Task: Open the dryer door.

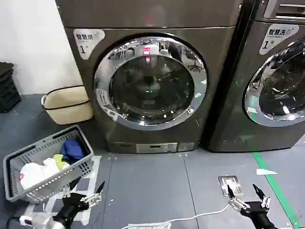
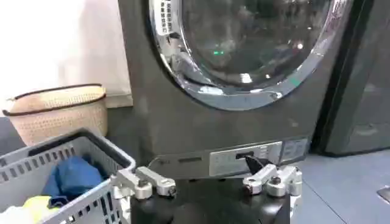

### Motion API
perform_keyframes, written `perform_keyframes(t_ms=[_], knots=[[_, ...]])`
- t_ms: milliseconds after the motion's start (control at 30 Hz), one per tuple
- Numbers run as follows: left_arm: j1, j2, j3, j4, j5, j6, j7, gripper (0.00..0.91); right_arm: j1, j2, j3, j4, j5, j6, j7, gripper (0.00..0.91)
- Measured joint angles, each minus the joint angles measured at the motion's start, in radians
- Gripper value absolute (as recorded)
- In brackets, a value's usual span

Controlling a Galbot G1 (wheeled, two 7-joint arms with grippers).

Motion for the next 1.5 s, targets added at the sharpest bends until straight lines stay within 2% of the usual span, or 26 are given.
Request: perform_keyframes(t_ms=[367, 633, 833, 1133, 1267, 1500], knots=[[0.004, -0.001, 0.003, -0.004, 0.005, 0.002, 0.001, 0.907, 0.2, -0.18, -0.095, -0.041, 0.135, -0.03, -0.02, 0.907], [0.012, -0.003, 0.002, -0.019, 0.009, 0.003, 0.001, 0.907, 0.417, -0.334, -0.206, -0.091, 0.247, -0.029, -0.006, 0.907], [0.014, -0.005, 0.003, -0.021, 0.016, 0.003, 0.001, 0.907, 0.609, -0.414, -0.36, -0.141, 0.28, -0.023, -0.006, 0.907], [0.018, -0.008, 0.003, -0.024, 0.019, 0.004, 0.002, 0.907, 0.953, -0.422, -0.639, -0.239, 0.307, -0.028, 0.003, 0.907], [0.018, -0.008, 0.002, -0.024, 0.019, 0.004, 0.002, 0.907, 1.086, -0.407, -0.752, -0.284, 0.337, -0.028, 0.005, 0.907], [0.019, -0.011, 0.001, -0.019, 0.019, 0.004, 0.002, 0.907, 1.283, -0.368, -0.917, -0.368, 0.338, -0.031, 0.011, 0.907]])
